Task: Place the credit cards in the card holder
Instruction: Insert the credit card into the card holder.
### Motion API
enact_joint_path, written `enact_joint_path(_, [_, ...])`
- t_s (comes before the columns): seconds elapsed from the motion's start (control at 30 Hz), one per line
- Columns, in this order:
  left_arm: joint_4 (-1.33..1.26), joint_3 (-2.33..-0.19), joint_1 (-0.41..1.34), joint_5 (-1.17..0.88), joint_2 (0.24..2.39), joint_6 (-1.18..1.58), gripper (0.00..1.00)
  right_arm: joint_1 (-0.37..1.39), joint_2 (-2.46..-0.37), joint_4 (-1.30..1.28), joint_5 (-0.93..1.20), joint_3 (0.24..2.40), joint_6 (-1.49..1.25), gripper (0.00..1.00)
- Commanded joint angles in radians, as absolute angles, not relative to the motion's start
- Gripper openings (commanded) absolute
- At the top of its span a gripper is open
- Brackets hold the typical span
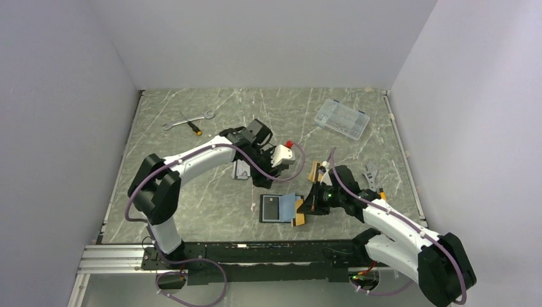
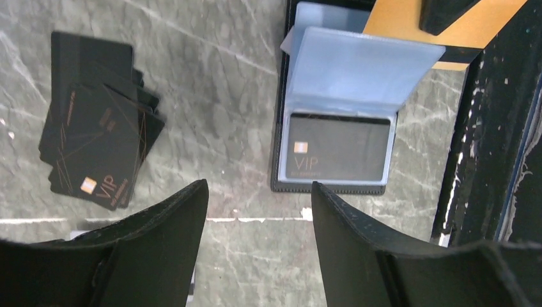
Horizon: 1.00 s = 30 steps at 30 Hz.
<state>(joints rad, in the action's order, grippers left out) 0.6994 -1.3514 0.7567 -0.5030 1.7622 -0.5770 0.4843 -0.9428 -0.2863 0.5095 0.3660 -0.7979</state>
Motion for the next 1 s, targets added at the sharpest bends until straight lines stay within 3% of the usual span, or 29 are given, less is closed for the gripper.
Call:
enact_joint_path(0.0, [0.751,-1.290,0.716,-0.554,1.703,-0.645,0.66,0.537,-0.977,-0.187,0.528,0.428,-0.848,0.00])
enact_joint_path(0.37, [0.707,-1.120,0.692,-0.506,1.606,-0.710,0.65,0.636,-1.186,-0.043,0.514,0.485,-0.868,0.00])
enact_joint_path(0.97, [0.621,-1.133,0.830,-0.404,1.677,-0.769,0.61,0.534,-1.279,-0.007,0.567,0.464,-0.791,0.00])
